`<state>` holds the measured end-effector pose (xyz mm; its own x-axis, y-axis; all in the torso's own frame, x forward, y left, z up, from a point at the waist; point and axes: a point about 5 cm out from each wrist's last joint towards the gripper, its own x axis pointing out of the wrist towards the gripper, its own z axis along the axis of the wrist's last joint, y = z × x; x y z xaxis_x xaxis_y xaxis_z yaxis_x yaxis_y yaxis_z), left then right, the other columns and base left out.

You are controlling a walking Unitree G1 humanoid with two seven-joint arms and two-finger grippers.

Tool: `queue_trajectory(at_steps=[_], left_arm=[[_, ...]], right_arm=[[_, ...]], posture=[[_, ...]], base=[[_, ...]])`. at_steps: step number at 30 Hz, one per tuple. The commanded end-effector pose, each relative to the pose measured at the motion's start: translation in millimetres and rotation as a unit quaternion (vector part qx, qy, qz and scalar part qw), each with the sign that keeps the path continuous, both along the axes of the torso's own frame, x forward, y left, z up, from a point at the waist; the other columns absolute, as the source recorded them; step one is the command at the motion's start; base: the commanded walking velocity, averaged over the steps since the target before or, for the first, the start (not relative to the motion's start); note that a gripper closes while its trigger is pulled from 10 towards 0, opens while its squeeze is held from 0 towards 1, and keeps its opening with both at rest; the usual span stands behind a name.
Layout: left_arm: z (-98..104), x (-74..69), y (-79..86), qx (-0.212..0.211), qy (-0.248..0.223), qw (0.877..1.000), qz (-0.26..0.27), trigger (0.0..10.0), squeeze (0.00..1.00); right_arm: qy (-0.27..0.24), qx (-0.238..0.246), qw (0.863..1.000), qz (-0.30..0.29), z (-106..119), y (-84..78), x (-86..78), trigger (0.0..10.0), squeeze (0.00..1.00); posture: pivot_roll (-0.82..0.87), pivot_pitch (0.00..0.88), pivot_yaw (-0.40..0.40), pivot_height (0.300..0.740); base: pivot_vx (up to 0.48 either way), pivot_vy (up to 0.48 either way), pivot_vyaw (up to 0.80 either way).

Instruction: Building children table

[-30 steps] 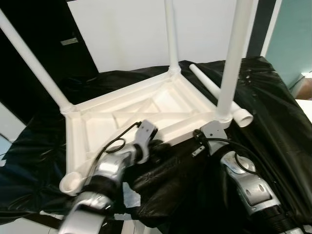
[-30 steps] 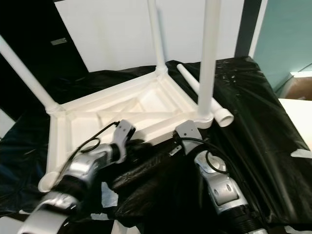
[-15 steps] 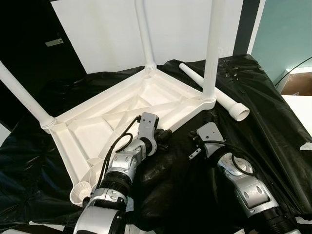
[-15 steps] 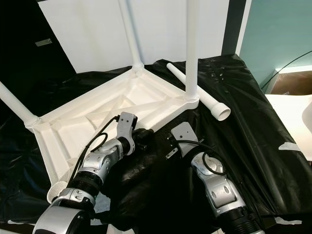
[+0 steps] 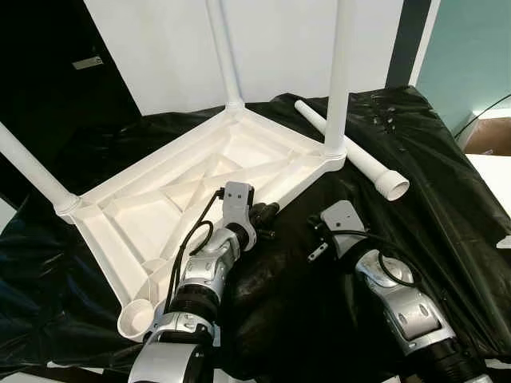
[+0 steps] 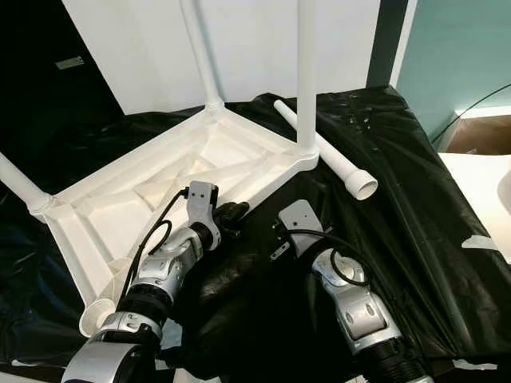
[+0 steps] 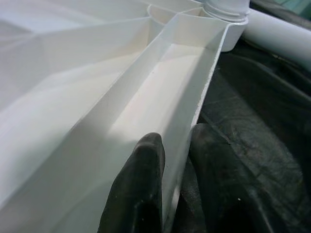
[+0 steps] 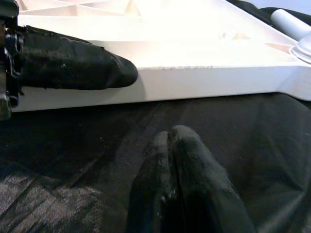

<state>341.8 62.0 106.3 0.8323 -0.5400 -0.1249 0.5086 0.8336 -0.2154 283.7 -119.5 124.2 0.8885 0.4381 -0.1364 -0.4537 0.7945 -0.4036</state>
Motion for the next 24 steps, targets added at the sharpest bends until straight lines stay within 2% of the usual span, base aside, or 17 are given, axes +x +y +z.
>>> queue_trajectory(at_steps=[1, 2, 3, 4, 5, 7, 9, 10, 11, 12, 14, 15, 17, 18, 21, 22, 24], left_arm=[[-13.4, -3.8, 7.0, 0.043, 0.013, 0.991, 0.123, 10.0, 0.78], [-13.4, -3.8, 7.0, 0.043, 0.013, 0.991, 0.123, 10.0, 0.78], [-12.3, -5.7, 3.0, 0.041, 0.003, 0.994, 0.101, 10.0, 0.78], [-8.4, -8.3, -2.8, 0.022, -0.010, 0.998, 0.062, 10.0, 1.00], [-8.4, -8.3, -2.8, 0.022, -0.010, 0.998, 0.062, 10.0, 1.00], [-4.9, -10.4, -8.3, -0.008, -0.006, 1.000, 0.023, 10.0, 1.00], [13.3, -20.3, -19.7, -0.062, -0.024, 0.994, -0.089, 10.0, 1.00], [18.4, -23.8, -22.6, -0.074, -0.030, 0.990, -0.118, 10.0, 1.00], [18.4, -23.8, -22.6, -0.074, -0.030, 0.990, -0.118, 10.0, 1.00], [26.7, -27.8, -23.2, -0.092, -0.046, 0.983, -0.152, 10.0, 0.00], [30.9, -29.4, -22.6, -0.100, -0.056, 0.980, -0.165, 10.0, 0.00], [39.3, -29.0, -19.0, -0.114, -0.070, 0.976, -0.171, 10.0, 0.00], [52.6, -24.0, -8.8, -0.131, -0.093, 0.974, -0.161, 10.0, 0.00], [52.6, -24.0, -8.8, -0.131, -0.093, 0.974, -0.161, 10.0, 0.00], [54.3, -12.5, 8.0, -0.095, -0.097, 0.983, -0.126, 10.0, 0.00], [51.1, -9.3, 13.0, -0.067, -0.090, 0.987, -0.114, 10.0, 0.00], [36.4, -2.0, 23.5, 0.024, -0.060, 0.994, -0.085, 10.0, 0.00]], right_arm=[[0.003, 0.000, 1.000, 0.004, 0.8, 1.5, 0.1, 10.0, 0.00], [0.003, 0.000, 1.000, 0.004, 0.8, 1.5, 0.1, 10.0, 0.00], [0.003, 0.000, 1.000, 0.003, 0.7, 1.0, 0.0, 10.0, 0.00], [0.004, -0.001, 1.000, 0.002, 0.5, 0.2, 0.0, 10.0, 0.00], [0.004, -0.001, 1.000, 0.002, 0.5, 0.2, 0.0, 10.0, 0.00], [0.004, -0.002, 1.000, 0.002, 0.3, -0.3, 0.1, 10.0, 0.00], [0.005, -0.004, 1.000, 0.004, 0.0, -0.4, 0.3, 10.0, 0.00], [0.005, -0.004, 1.000, 0.004, -0.1, -0.4, 0.4, 10.0, 0.00], [0.005, -0.004, 1.000, 0.004, -0.1, -0.4, 0.4, 10.0, 0.00], [0.006, -0.004, 1.000, 0.005, -0.4, 0.0, 0.5, 10.0, 0.00], [0.006, -0.004, 1.000, 0.006, -0.6, 0.3, 0.6, 10.0, 0.00], [0.006, -0.004, 1.000, 0.007, -0.8, 0.8, 0.9, 10.0, 0.00], [0.006, -0.004, 1.000, 0.008, -1.0, 1.6, 1.1, 10.0, 0.00], [0.006, -0.004, 1.000, 0.008, -1.0, 1.6, 1.1, 10.0, 0.00], [0.006, -0.004, 1.000, 0.009, -1.7, 1.9, 0.9, 10.0, 0.00], [0.006, -0.004, 1.000, 0.009, -1.8, 2.2, 0.7, 10.0, 0.00], [0.006, -0.003, 1.000, 0.010, -1.8, 2.6, 0.5, 10.0, 0.00]], posture=[[-0.09, 0.000, 0.115, 0.740], [-0.09, 0.000, 0.115, 0.740], [-0.09, 0.000, 0.115, 0.740], [-0.09, 0.000, 0.114, 0.740], [-0.09, 0.000, 0.114, 0.740], [-0.09, 0.000, 0.112, 0.740], [-0.09, 0.000, 0.109, 0.740], [-0.09, 0.000, 0.109, 0.740], [-0.09, 0.000, 0.109, 0.740], [-0.08, 0.000, 0.109, 0.740], [-0.08, 0.000, 0.109, 0.740], [-0.08, 0.000, 0.109, 0.740], [-0.08, 0.000, 0.110, 0.740], [-0.08, 0.000, 0.110, 0.740], [-0.08, 0.000, 0.110, 0.740], [-0.08, 0.000, 0.113, 0.740], [-0.08, 0.000, 0.113, 0.740]], base=[[0.000, 0.000, 0.00], [0.000, 0.000, 0.00], [0.000, 0.000, 0.00], [0.000, 0.000, 0.00], [0.000, 0.000, 0.00], [0.000, 0.000, 0.00], [0.000, 0.000, 0.00], [0.000, 0.000, 0.00], [0.000, 0.000, 0.00], [0.000, 0.000, 0.00], [0.000, 0.000, 0.00], [0.000, 0.000, 0.00], [0.000, 0.000, 0.00], [0.000, 0.000, 0.00], [0.000, 0.000, 0.00], [0.000, 0.000, 0.00], [0.000, 0.000, 0.00]])
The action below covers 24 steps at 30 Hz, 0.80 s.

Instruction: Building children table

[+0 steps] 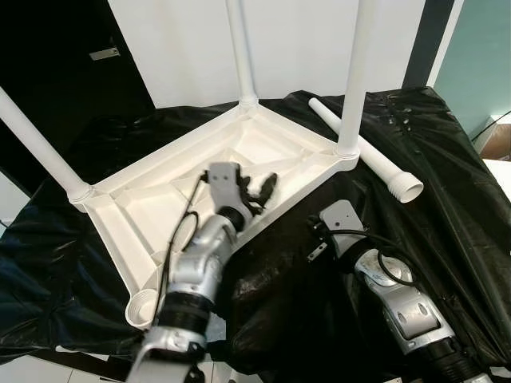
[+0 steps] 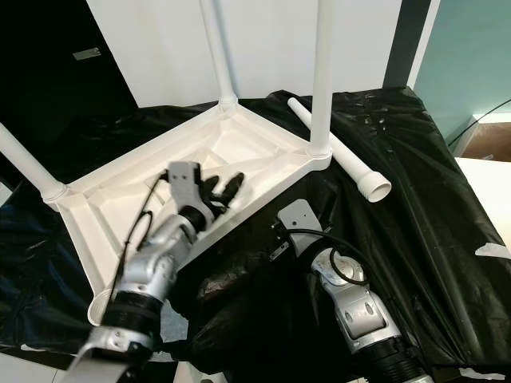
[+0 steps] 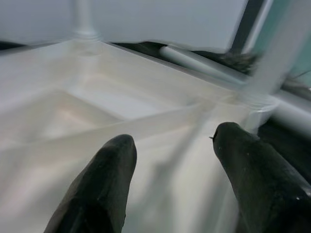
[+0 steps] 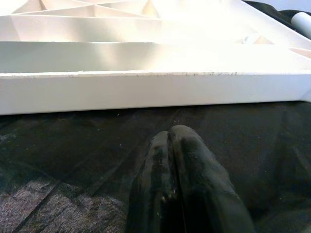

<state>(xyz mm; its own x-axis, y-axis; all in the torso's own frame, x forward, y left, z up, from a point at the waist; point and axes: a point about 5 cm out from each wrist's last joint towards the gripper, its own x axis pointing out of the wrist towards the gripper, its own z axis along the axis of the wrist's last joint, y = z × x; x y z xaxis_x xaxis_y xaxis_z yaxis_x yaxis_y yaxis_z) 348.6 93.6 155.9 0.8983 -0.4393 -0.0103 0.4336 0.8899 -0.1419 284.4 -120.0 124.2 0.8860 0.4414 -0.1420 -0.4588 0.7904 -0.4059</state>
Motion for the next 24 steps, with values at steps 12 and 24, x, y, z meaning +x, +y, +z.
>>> queue_trajectory(at_steps=[12, 24], left_arm=[[-37.6, -17.7, 13.1, 0.133, 0.097, 0.965, -0.202, 10.0, 0.00], [-65.3, -17.9, 14.4, 0.259, 0.168, 0.921, -0.236, 0.0, 0.00]], right_arm=[[0.000, 0.000, 1.000, 0.006, -0.9, 4.1, 2.0, 10.0, 0.00], [-0.005, -0.004, 1.000, 0.008, -0.4, 6.2, 4.0, 10.0, 0.00]], posture=[[-0.08, 0.000, 0.121, 0.740], [-0.08, 0.000, 0.129, 0.740]], base=[[0.000, 0.000, 0.00], [0.000, 0.000, 0.00]])
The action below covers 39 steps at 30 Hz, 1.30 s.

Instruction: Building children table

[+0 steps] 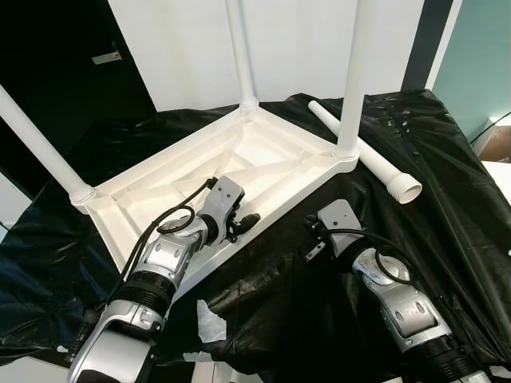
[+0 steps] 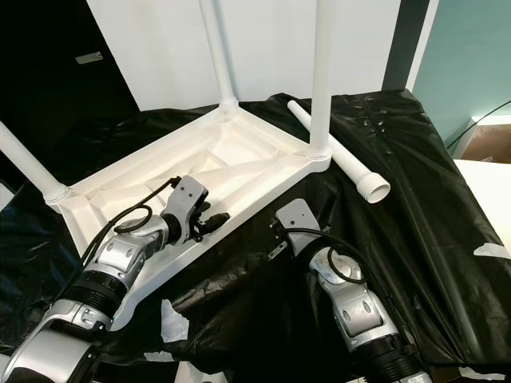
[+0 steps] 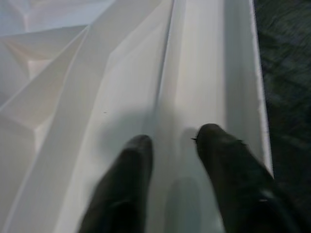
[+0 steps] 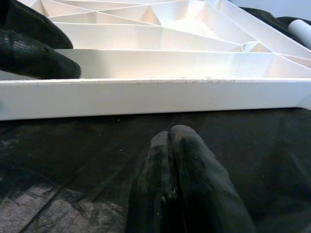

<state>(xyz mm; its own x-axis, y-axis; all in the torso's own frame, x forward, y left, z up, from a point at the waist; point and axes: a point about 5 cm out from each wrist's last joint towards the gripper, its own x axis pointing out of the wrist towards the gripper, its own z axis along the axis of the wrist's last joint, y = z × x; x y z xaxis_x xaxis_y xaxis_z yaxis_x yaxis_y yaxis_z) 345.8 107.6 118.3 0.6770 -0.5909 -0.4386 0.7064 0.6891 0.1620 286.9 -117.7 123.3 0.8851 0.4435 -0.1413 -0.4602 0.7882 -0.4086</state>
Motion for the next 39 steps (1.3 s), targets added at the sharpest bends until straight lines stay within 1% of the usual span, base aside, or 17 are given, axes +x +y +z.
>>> queue_trajectory(at_steps=[1, 3, 6, 9, 10, 14, 17, 18, 19, 20, 22, 28, 29, 30, 36, 37, 39], left_arm=[[-27.7, -15.1, 0.4, 0.020, 0.090, 0.994, -0.056, 0.0, 0.00], [-27.7, -15.1, 0.4, 0.020, 0.090, 0.994, -0.056, 0.0, 0.00], [-40.3, -24.2, -17.0, 0.033, 0.115, 0.990, -0.078, 0.0, 0.00], [-40.3, -24.2, -17.0, 0.033, 0.115, 0.990, -0.078, 0.0, 0.00], [-45.3, -28.9, -26.7, 0.029, 0.125, 0.988, -0.081, 0.0, 0.00], [-48.2, -32.1, -36.3, 0.015, 0.135, 0.988, -0.077, 0.0, 0.00], [-44.6, -28.2, -51.7, -0.054, 0.153, 0.987, -0.015, 0.0, 0.00], [-44.6, -28.2, -51.7, -0.054, 0.153, 0.987, -0.015, 0.0, 0.00], [-41.1, -24.9, -57.3, -0.091, 0.161, 0.983, 0.020, 0.0, 0.00], [-41.1, -24.9, -57.3, -0.091, 0.161, 0.983, 0.020, 0.0, 0.00], [-31.8, -18.5, -64.6, -0.162, 0.171, 0.969, 0.070, 0.0, 0.00], [-18.6, -8.8, -60.9, -0.224, 0.171, 0.952, 0.117, 0.0, 0.00], [-14.0, -4.1, -54.4, -0.229, 0.155, 0.952, 0.132, 3.0, 0.00], [-10.1, 0.0, -46.7, -0.218, 0.122, 0.958, 0.141, 10.0, 0.00], [-8.6, 3.9, -31.7, -0.174, 0.070, 0.970, 0.154, 10.0, 0.00], [-12.0, 5.3, -19.3, -0.124, 0.047, 0.977, 0.168, 10.0, 0.00], [-19.3, 4.2, -11.4, -0.078, 0.049, 0.980, 0.174, 10.0, 0.00]], right_arm=[[-0.004, -0.003, 1.000, 0.006, 0.6, 3.9, 1.6, 10.0, 0.00], [-0.004, -0.003, 1.000, 0.006, 0.6, 3.9, 1.6, 10.0, 0.00], [-0.006, -0.002, 1.000, 0.004, 1.0, 4.6, 0.4, 10.0, 0.00], [-0.006, -0.002, 1.000, 0.004, 1.0, 4.6, 0.4, 10.0, 0.00], [-0.006, -0.001, 1.000, 0.003, 1.1, 5.1, -0.7, 10.0, 0.00], [-0.006, 0.000, 1.000, 0.002, 1.1, 5.0, -1.7, 10.0, 0.00], [-0.005, -0.001, 1.000, 0.002, 0.6, 4.1, -2.4, 10.0, 0.00], [-0.005, -0.001, 1.000, 0.002, 0.6, 4.1, -2.4, 10.0, 0.00], [-0.002, 0.000, 1.000, 0.002, 0.0, 3.8, -2.4, 10.0, 0.00], [-0.002, 0.000, 1.000, 0.002, 0.0, 3.8, -2.4, 10.0, 0.00], [0.009, 0.006, 1.000, 0.010, -1.3, 4.2, -2.2, 10.0, 0.00], [0.014, 0.009, 1.000, 0.012, 0.4, 2.5, 0.7, 10.0, 0.00], [0.013, 0.009, 1.000, 0.006, 2.3, 0.3, 2.4, 10.0, 0.00], [0.007, 0.005, 1.000, -0.009, 4.4, -3.1, 4.6, 10.0, 0.00], [-0.012, -0.003, 0.997, -0.075, 7.7, -12.7, 8.9, 10.0, 0.00], [-0.022, -0.018, 0.989, -0.146, 4.5, -22.3, 12.0, 10.0, 0.00], [-0.018, -0.036, 0.982, -0.186, -0.2, -29.5, 14.8, 10.0, 0.00]], posture=[[-0.08, 0.000, 0.129, 0.740], [-0.08, 0.000, 0.129, 0.740], [-0.09, 0.000, 0.136, 0.740], [-0.09, 0.000, 0.136, 0.740], [-0.09, 0.000, 0.138, 0.740], [-0.09, 0.000, 0.135, 0.740], [-0.09, 0.000, 0.133, 0.740], [-0.09, 0.000, 0.133, 0.740], [-0.09, 0.000, 0.132, 0.740], [-0.09, 0.000, 0.132, 0.740], [-0.08, 0.000, 0.131, 0.740], [-0.08, 0.000, 0.129, 0.740], [-0.08, 0.000, 0.129, 0.740], [-0.08, 0.000, 0.125, 0.740], [-0.08, 0.000, 0.121, 0.740], [-0.08, 0.000, 0.118, 0.740], [-0.08, 0.000, 0.116, 0.740]], base=[[0.000, 0.000, 0.00], [0.000, 0.000, 0.00], [0.000, 0.000, 0.00], [0.000, 0.000, 0.00], [0.000, 0.000, 0.00], [0.000, 0.000, 0.00], [0.000, 0.000, 0.00], [0.000, 0.000, 0.00], [0.000, 0.000, 0.00], [0.000, 0.000, 0.00], [0.000, 0.000, 0.00], [0.000, 0.000, 0.00], [0.000, 0.000, 0.00], [0.000, 0.000, 0.00], [0.000, 0.000, 0.00], [0.000, 0.000, 0.00], [0.000, 0.000, 0.00]])
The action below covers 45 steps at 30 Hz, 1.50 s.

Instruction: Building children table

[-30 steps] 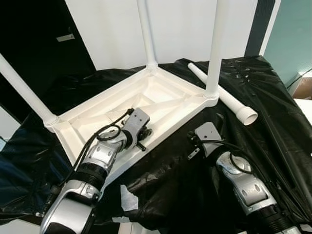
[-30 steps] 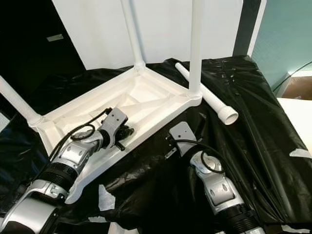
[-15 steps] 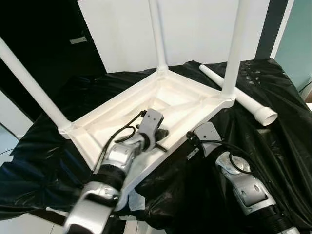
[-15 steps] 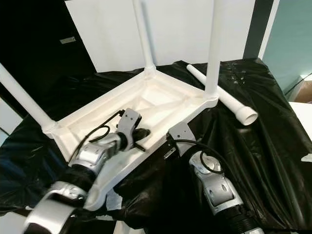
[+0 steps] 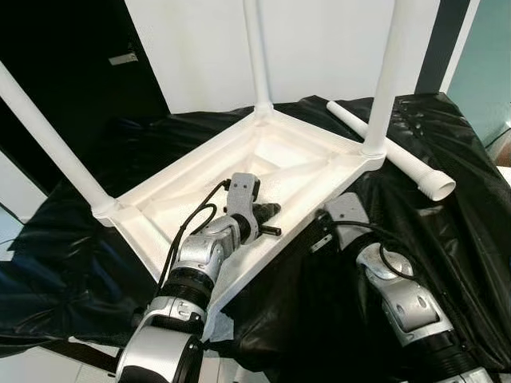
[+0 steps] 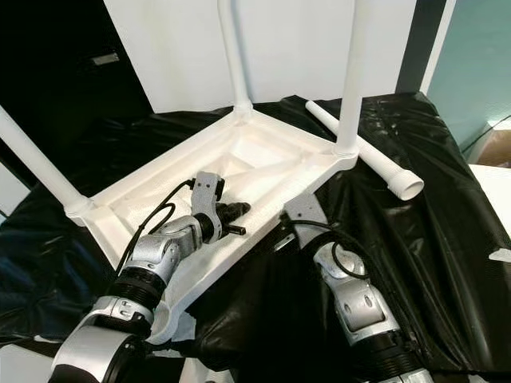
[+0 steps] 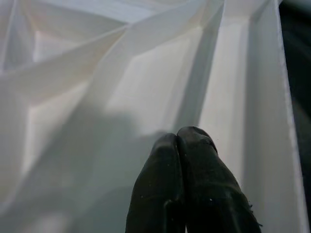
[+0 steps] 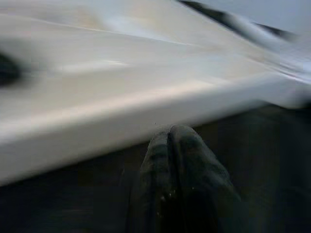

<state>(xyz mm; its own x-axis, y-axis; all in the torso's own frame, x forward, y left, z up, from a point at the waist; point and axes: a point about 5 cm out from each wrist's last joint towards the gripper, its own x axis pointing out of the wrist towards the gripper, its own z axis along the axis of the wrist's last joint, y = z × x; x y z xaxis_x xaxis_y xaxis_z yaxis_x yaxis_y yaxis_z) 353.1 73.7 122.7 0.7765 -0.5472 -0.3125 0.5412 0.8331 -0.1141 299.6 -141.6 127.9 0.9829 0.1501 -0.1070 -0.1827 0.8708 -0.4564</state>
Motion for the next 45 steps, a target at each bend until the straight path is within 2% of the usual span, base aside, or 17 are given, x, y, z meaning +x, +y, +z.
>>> queue_trajectory(at_steps=[1, 6, 12, 13, 14, 15, 16, 17, 21, 32, 33, 34, 36, 37, 43, 44, 45], left_arm=[[-23.8, -3.1, 22.6, 0.072, 0.034, 0.995, 0.061, 10.0, 0.00], [-32.9, -6.3, 30.2, 0.096, 0.058, 0.992, 0.062, 10.0, 0.00], [-40.0, -17.1, 17.6, 0.075, 0.092, 0.993, -0.006, 10.0, 0.00], [-38.9, -22.2, 9.3, 0.052, 0.099, 0.993, -0.039, 6.4, 0.00], [-38.9, -22.2, 9.3, 0.052, 0.099, 0.993, -0.039, 6.4, 0.00], [-33.9, -27.8, -0.7, 0.014, 0.105, 0.992, -0.072, 0.0, 0.00], [-28.3, -32.5, -9.3, -0.024, 0.108, 0.989, -0.099, 0.0, 0.00], [-21.8, -36.1, -16.1, -0.059, 0.110, 0.985, -0.118, 0.0, 0.00], [-13.8, -40.7, -22.9, -0.096, 0.108, 0.979, -0.144, 0.0, 0.00], [-5.4, -52.0, -34.6, -0.135, 0.085, 0.968, -0.195, 0.0, 0.00], [-1.3, -46.9, -33.5, -0.131, 0.052, 0.974, -0.177, 10.0, 0.00], [7.1, -37.8, -27.2, -0.127, 0.002, 0.981, -0.149, 10.0, 0.02], [13.0, -32.0, -22.1, -0.125, -0.031, 0.983, -0.129, 10.0, 0.02], [21.1, -30.0, -17.0, -0.140, -0.055, 0.981, -0.122, 10.0, 1.00], [38.1, -38.6, -9.0, -0.175, -0.082, 0.969, -0.151, 10.0, 1.00], [39.4, -39.8, -7.2, -0.177, -0.082, 0.969, -0.154, 10.0, 0.00], [39.3, -39.3, -4.7, -0.174, -0.078, 0.970, -0.149, 10.0, 0.00]], right_arm=[[0.008, -0.015, 0.999, -0.035, -4.7, -5.6, 2.1, 10.0, 0.00], [0.020, -0.009, 0.997, -0.076, -6.5, -16.4, 11.0, 10.0, 0.00], [0.038, -0.010, 0.999, -0.028, -14.8, -6.5, 32.9, 10.0, 0.00], [0.033, -0.010, 0.999, -0.007, -11.5, -1.4, 38.8, 10.0, 0.00], [0.033, -0.010, 0.999, -0.007, -11.5, -1.4, 38.8, 10.0, 0.00], [0.032, -0.014, 0.999, 0.015, -8.3, 4.1, 43.1, 10.0, 0.00], [0.034, -0.013, 0.999, 0.031, -6.6, 8.1, 46.2, 10.0, 0.00], [0.039, -0.012, 0.998, 0.045, -6.4, 11.1, 47.6, 10.0, 0.00], [0.046, -0.013, 0.997, 0.053, -8.1, 13.0, 49.0, 10.0, 0.00], [0.033, -0.014, 0.998, 0.056, -4.9, 9.6, 54.6, 10.0, 0.00], [0.030, -0.012, 0.998, 0.050, -4.3, 8.1, 54.2, 10.0, 0.00], [0.028, -0.012, 0.999, 0.027, -6.9, 5.6, 49.2, 10.0, 0.00], [0.026, -0.013, 1.000, 0.010, -8.8, 3.9, 45.2, 10.0, 0.00], [0.028, -0.013, 1.000, -0.003, -13.9, 4.1, 37.0, 10.0, 0.00], [0.046, -0.018, 0.999, -0.007, -29.4, 5.7, 16.3, 10.0, 0.00], [0.048, -0.021, 0.999, -0.007, -31.6, 4.4, 14.8, 10.0, 0.00], [0.049, -0.025, 0.998, -0.005, -32.8, 3.3, 14.0, 10.0, 0.00]], posture=[[-0.08, 0.000, 0.116, 0.740], [-0.08, 0.000, 0.116, 0.740], [-0.08, 0.000, 0.115, 0.740], [-0.07, 0.000, 0.111, 0.740], [-0.07, 0.000, 0.111, 0.740], [-0.07, 0.000, 0.105, 0.740], [-0.06, 0.000, 0.100, 0.740], [-0.05, 0.000, 0.096, 0.740], [-0.05, 0.000, 0.095, 0.740], [-0.06, 0.000, 0.103, 0.740], [-0.07, 0.000, 0.106, 0.740], [-0.07, 0.000, 0.109, 0.740], [-0.07, 0.000, 0.111, 0.740], [-0.08, 0.000, 0.112, 0.740], [-0.08, 0.000, 0.114, 0.740], [-0.09, 0.000, 0.115, 0.740], [-0.09, 0.000, 0.115, 0.740]], base=[[0.000, 0.000, 0.00], [0.000, 0.000, 0.00], [0.000, 0.000, 0.00], [0.000, 0.000, 0.00], [0.000, 0.000, 0.00], [0.000, 0.000, 0.00], [0.000, 0.000, 0.00], [0.000, 0.000, 0.00], [0.000, 0.000, 0.00], [0.000, 0.000, 0.00], [0.000, 0.000, 0.00], [0.000, 0.000, 0.00], [0.000, 0.000, 0.00], [0.000, 0.000, 0.00], [0.000, 0.000, 0.00], [0.000, 0.000, 0.00], [0.000, 0.000, 0.00]])
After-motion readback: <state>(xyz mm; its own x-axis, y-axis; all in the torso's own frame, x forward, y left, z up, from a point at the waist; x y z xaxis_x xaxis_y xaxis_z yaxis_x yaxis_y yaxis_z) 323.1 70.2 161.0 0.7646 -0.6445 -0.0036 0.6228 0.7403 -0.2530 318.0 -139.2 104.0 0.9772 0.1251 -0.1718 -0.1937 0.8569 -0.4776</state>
